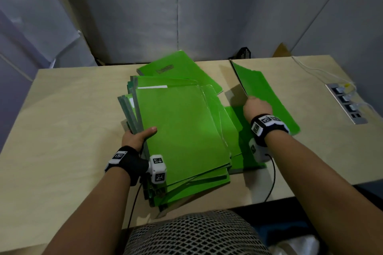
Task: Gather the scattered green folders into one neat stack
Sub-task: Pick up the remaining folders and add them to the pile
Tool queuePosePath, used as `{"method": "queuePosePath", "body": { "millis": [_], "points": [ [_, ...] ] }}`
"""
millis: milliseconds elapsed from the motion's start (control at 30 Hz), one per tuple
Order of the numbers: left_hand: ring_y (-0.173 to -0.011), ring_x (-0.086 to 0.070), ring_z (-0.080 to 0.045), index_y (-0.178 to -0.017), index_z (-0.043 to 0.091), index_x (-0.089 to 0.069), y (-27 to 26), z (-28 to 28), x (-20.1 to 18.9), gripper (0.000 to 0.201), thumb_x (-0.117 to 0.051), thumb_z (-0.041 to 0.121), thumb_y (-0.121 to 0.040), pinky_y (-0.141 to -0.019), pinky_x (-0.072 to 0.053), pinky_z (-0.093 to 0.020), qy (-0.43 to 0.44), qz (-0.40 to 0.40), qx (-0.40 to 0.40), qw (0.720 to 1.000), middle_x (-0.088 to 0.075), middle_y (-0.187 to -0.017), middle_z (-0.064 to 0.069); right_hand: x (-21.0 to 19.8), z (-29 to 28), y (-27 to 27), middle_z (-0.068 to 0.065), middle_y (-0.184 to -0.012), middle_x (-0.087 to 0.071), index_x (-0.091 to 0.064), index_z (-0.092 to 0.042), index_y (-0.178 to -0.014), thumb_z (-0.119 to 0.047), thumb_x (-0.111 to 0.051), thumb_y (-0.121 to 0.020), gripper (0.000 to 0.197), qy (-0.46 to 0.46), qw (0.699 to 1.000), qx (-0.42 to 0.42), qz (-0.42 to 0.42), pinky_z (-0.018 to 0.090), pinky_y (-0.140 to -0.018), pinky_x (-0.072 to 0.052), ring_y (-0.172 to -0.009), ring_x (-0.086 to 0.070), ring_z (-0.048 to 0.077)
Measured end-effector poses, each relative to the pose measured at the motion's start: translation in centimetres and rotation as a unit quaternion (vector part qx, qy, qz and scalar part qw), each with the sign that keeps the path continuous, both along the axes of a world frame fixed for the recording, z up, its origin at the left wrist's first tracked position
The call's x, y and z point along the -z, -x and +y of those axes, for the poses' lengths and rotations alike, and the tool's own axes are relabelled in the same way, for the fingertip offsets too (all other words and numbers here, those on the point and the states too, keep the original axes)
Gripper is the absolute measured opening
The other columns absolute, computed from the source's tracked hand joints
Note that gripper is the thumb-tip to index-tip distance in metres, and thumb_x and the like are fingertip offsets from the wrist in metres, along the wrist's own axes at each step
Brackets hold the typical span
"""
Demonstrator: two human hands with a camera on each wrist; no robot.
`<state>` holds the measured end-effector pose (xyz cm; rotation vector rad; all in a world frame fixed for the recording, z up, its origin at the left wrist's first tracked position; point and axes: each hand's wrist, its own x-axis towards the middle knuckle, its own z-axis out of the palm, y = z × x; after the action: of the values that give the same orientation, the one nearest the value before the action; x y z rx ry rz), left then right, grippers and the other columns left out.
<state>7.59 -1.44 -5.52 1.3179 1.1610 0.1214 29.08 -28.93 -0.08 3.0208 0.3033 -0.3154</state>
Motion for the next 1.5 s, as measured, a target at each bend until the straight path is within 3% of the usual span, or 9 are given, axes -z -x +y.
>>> {"method": "queuePosePath", "body": {
  "millis": [267, 433, 533, 633, 800, 967, 1200, 1333, 1500],
  "points": [
    [-0.108, -0.056, -0.032, -0.13, 0.002, -0.049, 1.6, 4.1, -0.4, 0.072, -0.083, 0.027, -0.072, -0.09, -0.043, -0.039, -0.038, 0.0, -0.051, 0.998, -0.058, -0.114, -0.014, -3.4, 9.4, -0.6, 0.022, -0.123, -0.061, -0.055, 0.001, -0.121, -0.011, -0.036, -0.096, 0.033, -0.027, 0.992, -0.12, -0.005, 0.038, -0.087, -0.048, -0.112, -0.059, 0.037],
    [-0.112, -0.054, -0.035, -0.135, -0.003, -0.044, 1.1, 5.6, -0.4, 0.076, -0.081, 0.025, -0.075, -0.093, -0.044, -0.039, -0.033, 0.03, -0.049, 0.998, -0.056, -0.126, -0.021, -0.9, 13.3, 1.3, 0.018, -0.106, -0.065, -0.061, -0.003, -0.105, -0.034, -0.035, -0.1, 0.041, -0.039, 0.978, -0.199, 0.055, 0.033, -0.071, -0.043, -0.095, -0.063, 0.033],
    [-0.12, -0.052, -0.039, -0.14, -0.004, -0.039, 0.9, 6.0, -0.1, 0.087, -0.083, 0.027, -0.071, -0.103, -0.042, -0.046, -0.013, 0.047, -0.042, 0.998, -0.053, -0.133, -0.023, 1.3, 13.2, 0.9, 0.016, -0.105, -0.065, -0.058, -0.005, -0.101, -0.039, -0.032, -0.099, 0.043, -0.091, 0.979, -0.142, 0.111, 0.034, -0.074, -0.047, -0.09, -0.062, 0.03],
    [-0.125, -0.049, -0.04, -0.146, -0.003, -0.031, 1.2, 6.3, 0.3, 0.096, -0.082, 0.032, -0.072, -0.106, -0.041, -0.048, -0.003, 0.064, -0.034, 0.997, -0.046, -0.141, -0.023, 2.3, 11.2, -1.1, 0.018, -0.128, -0.054, -0.05, -0.005, -0.123, -0.03, -0.047, -0.096, 0.038, -0.084, 0.991, -0.038, 0.102, 0.043, -0.089, -0.046, -0.117, -0.052, 0.033],
    [-0.126, -0.047, -0.041, -0.148, -0.003, -0.028, 1.3, 6.6, 1.0, 0.098, -0.081, 0.034, -0.074, -0.106, -0.04, -0.049, -0.002, 0.074, -0.021, 0.997, -0.044, -0.143, -0.024, 4.3, 6.5, -2.9, 0.015, -0.159, -0.004, -0.008, -0.014, -0.151, -0.062, -0.074, -0.067, 0.117, 0.028, 0.99, 0.058, 0.127, 0.066, -0.108, -0.021, -0.147, -0.005, 0.035],
    [-0.127, -0.047, -0.041, -0.148, 0.0, -0.027, 1.5, 7.2, 1.8, 0.108, -0.085, 0.038, -0.066, -0.107, -0.039, -0.051, 0.008, 0.086, -0.016, 0.996, -0.044, -0.144, -0.023, 6.4, 3.5, -3.4, 0.02, -0.159, 0.008, 0.012, -0.014, -0.152, -0.073, -0.074, -0.051, 0.144, 0.005, 0.972, 0.106, 0.208, 0.065, -0.111, -0.019, -0.147, 0.003, 0.037],
    [-0.133, -0.041, -0.041, -0.151, -0.001, -0.018, 1.8, 7.3, 2.3, 0.119, -0.086, 0.042, -0.063, -0.109, -0.035, -0.053, 0.028, 0.082, -0.025, 0.996, -0.035, -0.151, -0.023, 5.7, 2.5, -2.2, 0.018, -0.155, -0.012, -0.003, -0.016, -0.151, -0.071, -0.081, -0.042, 0.145, 0.025, 0.979, 0.067, 0.192, 0.061, -0.11, -0.028, -0.144, -0.015, 0.038],
    [-0.131, -0.044, -0.039, -0.15, 0.007, -0.026, 2.5, 8.4, 4.6, 0.154, -0.09, 0.063, -0.022, -0.107, -0.036, -0.057, 0.032, 0.075, -0.005, 0.997, -0.041, -0.149, -0.017, 4.8, 1.6, -2.8, 0.023, -0.151, -0.025, -0.019, -0.003, -0.147, -0.075, -0.072, -0.053, 0.13, 0.015, 0.974, 0.115, 0.197, 0.051, -0.112, -0.029, -0.14, -0.024, 0.04],
    [-0.131, -0.044, -0.039, -0.149, 0.006, -0.027, 2.6, 8.5, 4.1, 0.141, -0.091, 0.057, -0.034, -0.107, -0.035, -0.057, 0.036, 0.075, 0.006, 0.997, -0.041, -0.148, -0.019, 5.0, 1.7, -1.8, 0.022, -0.142, -0.034, -0.04, -0.011, -0.136, -0.082, -0.068, -0.049, 0.116, -0.002, 0.978, 0.104, 0.179, 0.053, -0.106, -0.035, -0.134, -0.03, 0.04]
  ]
}}
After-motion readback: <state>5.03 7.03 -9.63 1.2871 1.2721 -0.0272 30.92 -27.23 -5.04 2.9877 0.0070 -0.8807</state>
